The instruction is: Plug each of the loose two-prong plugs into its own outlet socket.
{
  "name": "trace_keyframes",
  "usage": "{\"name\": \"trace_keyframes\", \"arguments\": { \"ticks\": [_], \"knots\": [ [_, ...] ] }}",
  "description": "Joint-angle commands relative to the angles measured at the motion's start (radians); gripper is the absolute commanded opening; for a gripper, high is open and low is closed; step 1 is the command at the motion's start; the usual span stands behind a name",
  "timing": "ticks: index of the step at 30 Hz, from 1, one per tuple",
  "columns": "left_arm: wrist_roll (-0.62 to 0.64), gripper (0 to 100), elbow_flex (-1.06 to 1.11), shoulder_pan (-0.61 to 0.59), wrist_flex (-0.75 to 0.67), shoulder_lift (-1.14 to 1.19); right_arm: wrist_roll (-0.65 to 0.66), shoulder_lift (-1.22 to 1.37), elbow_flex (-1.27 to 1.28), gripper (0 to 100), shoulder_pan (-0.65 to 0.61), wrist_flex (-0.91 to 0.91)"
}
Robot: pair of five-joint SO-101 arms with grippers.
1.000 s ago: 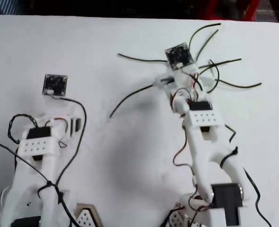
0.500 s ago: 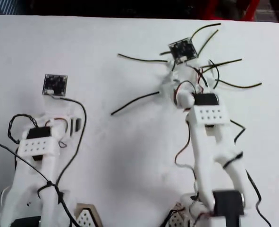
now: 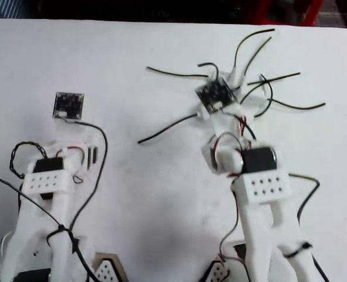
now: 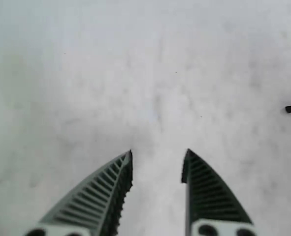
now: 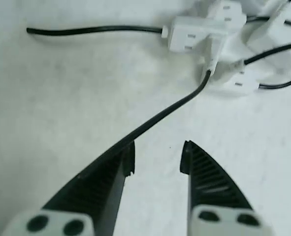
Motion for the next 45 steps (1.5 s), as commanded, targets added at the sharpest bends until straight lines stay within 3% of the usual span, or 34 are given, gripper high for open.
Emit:
{"name": "trace_keyframes", "arguments": {
  "ticks": [1,5,10,22,27,31,36,45],
  "knots": [
    [0.012,2,-0.018,0.015,-0.015,-0.033,-0.002,-0.117,0.069,15.1,-0.013,0.005],
    [0.012,2,0.034,0.039,-0.017,-0.134,-0.003,-0.242,0.178,13.7,-0.013,-0.021],
    [0.012,2,0.166,0.041,-0.018,-0.389,-0.003,-0.417,0.319,1.2,-0.005,-0.113],
    [0.008,3,0.525,0.128,-0.066,-1.029,-0.003,-0.809,0.578,1.7,-0.013,-0.14],
    [0.008,3,0.591,0.133,0.008,-1.225,-0.003,-0.955,0.709,1.7,-0.012,-0.18],
    [0.005,3,0.588,0.133,0.043,-1.247,-0.003,-1.087,0.796,1.7,0.001,-0.157],
    [0.005,3,0.6,0.133,0.051,-1.241,-0.003,-1.058,0.815,1.7,0.074,-0.114],
    [0.005,3,0.6,0.133,0.252,-1.241,0.008,-1.049,0.951,1.9,0.26,-0.196]
  ]
}}
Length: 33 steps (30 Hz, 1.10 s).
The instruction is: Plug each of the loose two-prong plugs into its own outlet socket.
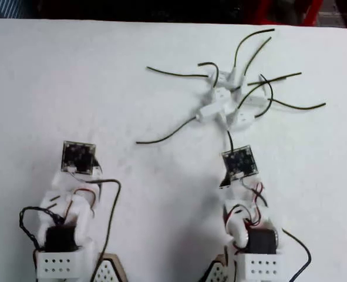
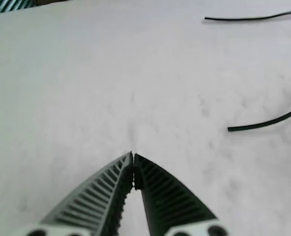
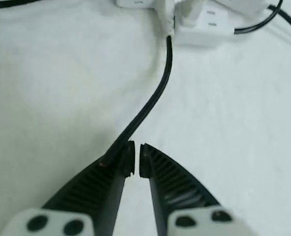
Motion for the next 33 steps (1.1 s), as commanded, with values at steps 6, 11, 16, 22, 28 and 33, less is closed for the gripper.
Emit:
{"name": "trace_keyframes", "arguments": {
  "ticks": [6,11,16,22,28,33],
  "knots": [
    [0.005,3,-0.005,0.015,0.19,-0.012,0.006,0.001,0.017,1.9,0.071,0.021],
    [0.005,3,-0.005,0.013,0.239,-0.012,-0.002,0.005,0.017,2.1,0.01,0.12],
    [0.005,3,-0.005,0.008,0.308,-0.012,-0.003,-0.002,0.017,1.9,-0.059,0.219],
    [0.008,3,-0.005,0.008,0.364,-0.012,-0.003,-0.002,0.017,1.9,-0.061,0.219],
    [0.008,3,-0.005,0.01,0.404,-0.012,-0.003,-0.002,0.017,1.9,-0.061,0.219],
    [0.008,3,-0.005,0.01,0.404,-0.012,-0.003,-0.002,0.017,1.9,-0.061,0.219]
  ]
}}
